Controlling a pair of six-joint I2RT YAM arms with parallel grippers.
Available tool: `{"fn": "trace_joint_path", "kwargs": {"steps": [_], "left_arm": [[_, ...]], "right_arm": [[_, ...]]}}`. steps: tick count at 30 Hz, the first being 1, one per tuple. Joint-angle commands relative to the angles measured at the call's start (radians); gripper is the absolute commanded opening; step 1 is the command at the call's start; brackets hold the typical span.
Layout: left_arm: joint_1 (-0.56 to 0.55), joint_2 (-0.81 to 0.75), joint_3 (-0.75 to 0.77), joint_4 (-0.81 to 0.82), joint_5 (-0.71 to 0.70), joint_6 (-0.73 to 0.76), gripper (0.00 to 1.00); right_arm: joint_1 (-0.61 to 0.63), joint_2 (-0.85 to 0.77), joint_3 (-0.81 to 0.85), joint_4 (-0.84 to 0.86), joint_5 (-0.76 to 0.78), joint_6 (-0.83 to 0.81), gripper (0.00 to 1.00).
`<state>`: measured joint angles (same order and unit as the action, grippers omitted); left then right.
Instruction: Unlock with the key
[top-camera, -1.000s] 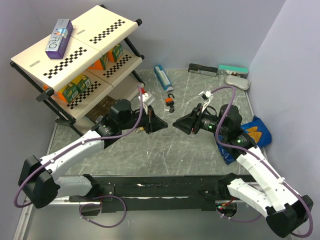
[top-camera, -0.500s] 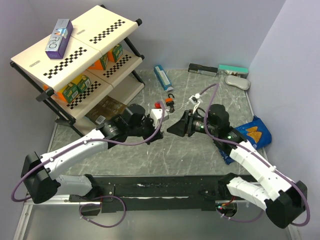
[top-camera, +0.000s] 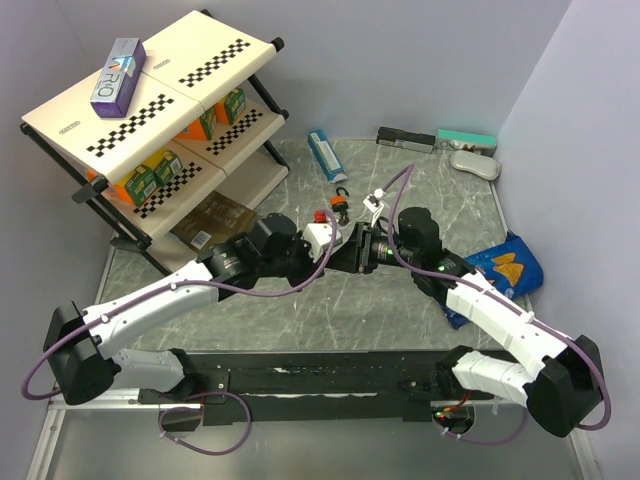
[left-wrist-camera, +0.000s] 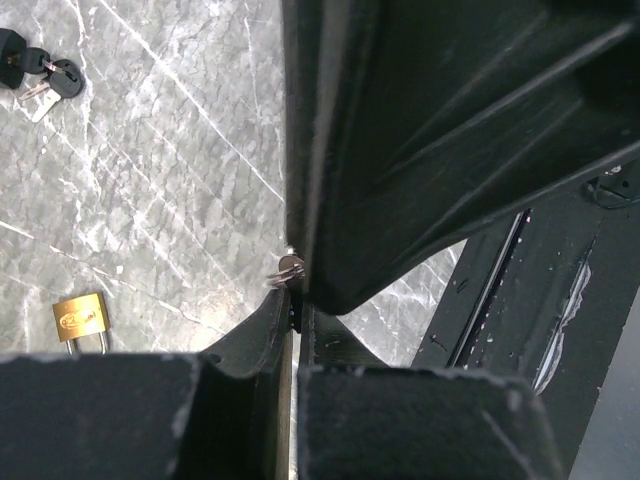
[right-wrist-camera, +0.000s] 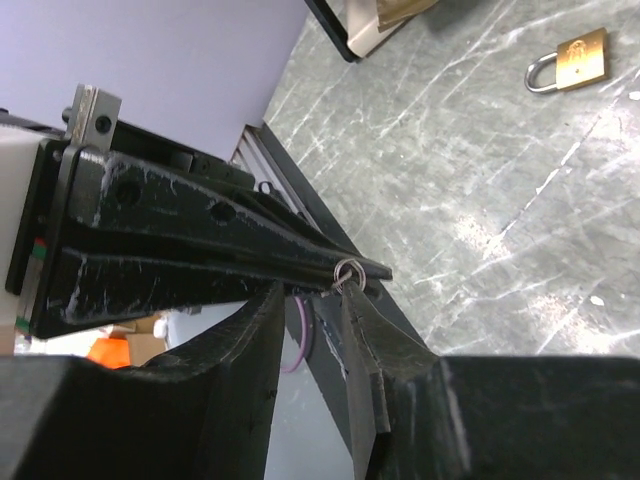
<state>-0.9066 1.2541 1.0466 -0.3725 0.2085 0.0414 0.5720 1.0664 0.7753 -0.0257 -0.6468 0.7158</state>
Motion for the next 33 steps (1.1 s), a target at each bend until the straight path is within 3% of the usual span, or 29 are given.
{"fn": "trace_joint_path", "kwargs": {"steps": [1,11,33], "left_arm": [[-0.020,-0.002,-0.007,0.009,-0.040,0.018,0.01],[-0.031,0.004,-0.008,0.009,-0.069,0.017,0.01],[-0.126,-0.004,-0.020,0.023,-0.336,0.038,0.02]], "right_arm": [[0.011,0.012,-0.014,0.072,-0.005,0.039,0.36],[0.023,0.035,-0.007,0.055,0.016,0.031,0.31],[0.045,0.150,0.001,0.021,0.062,0.030,0.00]]}}
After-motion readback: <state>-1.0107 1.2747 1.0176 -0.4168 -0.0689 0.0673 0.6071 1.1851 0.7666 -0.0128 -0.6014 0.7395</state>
